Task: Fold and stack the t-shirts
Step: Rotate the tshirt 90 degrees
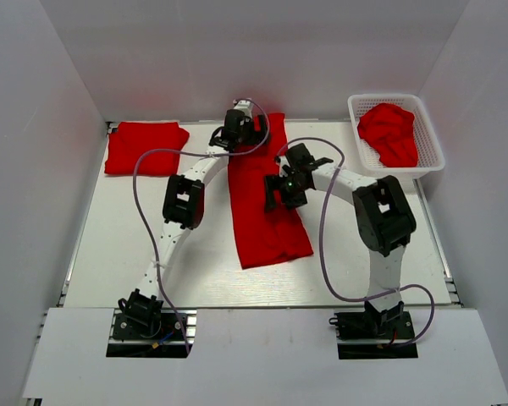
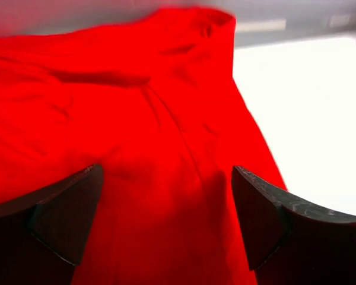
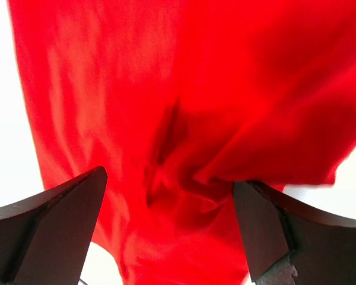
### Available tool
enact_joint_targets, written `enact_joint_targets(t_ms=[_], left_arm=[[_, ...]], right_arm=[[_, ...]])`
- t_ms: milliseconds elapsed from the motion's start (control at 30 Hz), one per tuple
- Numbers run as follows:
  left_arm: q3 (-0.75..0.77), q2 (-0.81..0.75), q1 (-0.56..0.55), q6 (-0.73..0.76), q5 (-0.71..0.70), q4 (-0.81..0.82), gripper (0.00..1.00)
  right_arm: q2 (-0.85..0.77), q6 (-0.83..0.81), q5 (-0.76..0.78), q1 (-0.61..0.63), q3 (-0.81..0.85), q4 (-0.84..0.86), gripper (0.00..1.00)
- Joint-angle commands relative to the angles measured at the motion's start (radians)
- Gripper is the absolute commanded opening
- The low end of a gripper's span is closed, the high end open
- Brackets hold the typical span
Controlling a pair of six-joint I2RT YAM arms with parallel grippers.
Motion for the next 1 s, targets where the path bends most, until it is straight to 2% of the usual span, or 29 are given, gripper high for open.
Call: enact_joint_targets(t_ms=[0, 167, 267, 333, 500, 600, 833, 967], left_arm=[[0.001, 0.078, 0.008, -0.147, -0.091, 0.047, 1.0], [0.027, 0.045, 0.017, -0.159, -0.189, 0.152, 1.0], [0.027, 0.023, 0.026, -0.158, -0.226, 0.216, 1.0], [0.027, 0.001, 0.026, -0.158, -0.249, 0.244, 1.0], [-0.002, -0.008, 0.026, -0.149, -0.249, 0.255, 1.0], [-0.025, -0.031, 0.026, -0.162, -0.209, 0.281, 1.0], [-0.005, -0.098, 0.026, -0.162, -0.123, 0.301, 1.0], [0.027, -0.175, 0.026, -0.122, -0.113, 0.272, 1.0]], right_arm=[[0.115, 0.066, 0.015, -0.021, 0.138, 0.011, 0.9], [0.084, 0.089, -0.021, -0.024, 0.133, 0.058, 0.9], [0.021, 0.111, -0.01, -0.021, 0.116, 0.008, 0.9], [-0.022, 0.146, -0.008, -0.022, 0.047, -0.012, 0.9], [-0.094, 0.198, -0.028, -0.033, -0.071, -0.138, 0.9], [-0.151, 0.215, -0.065, -0.03, -0.125, -0.114, 0.9], [-0.249, 0.235, -0.011, -0.029, -0.028, -0.041, 0.9], [-0.318, 0.23, 0.058, -0.03, -0.051, -0.032, 0.9]])
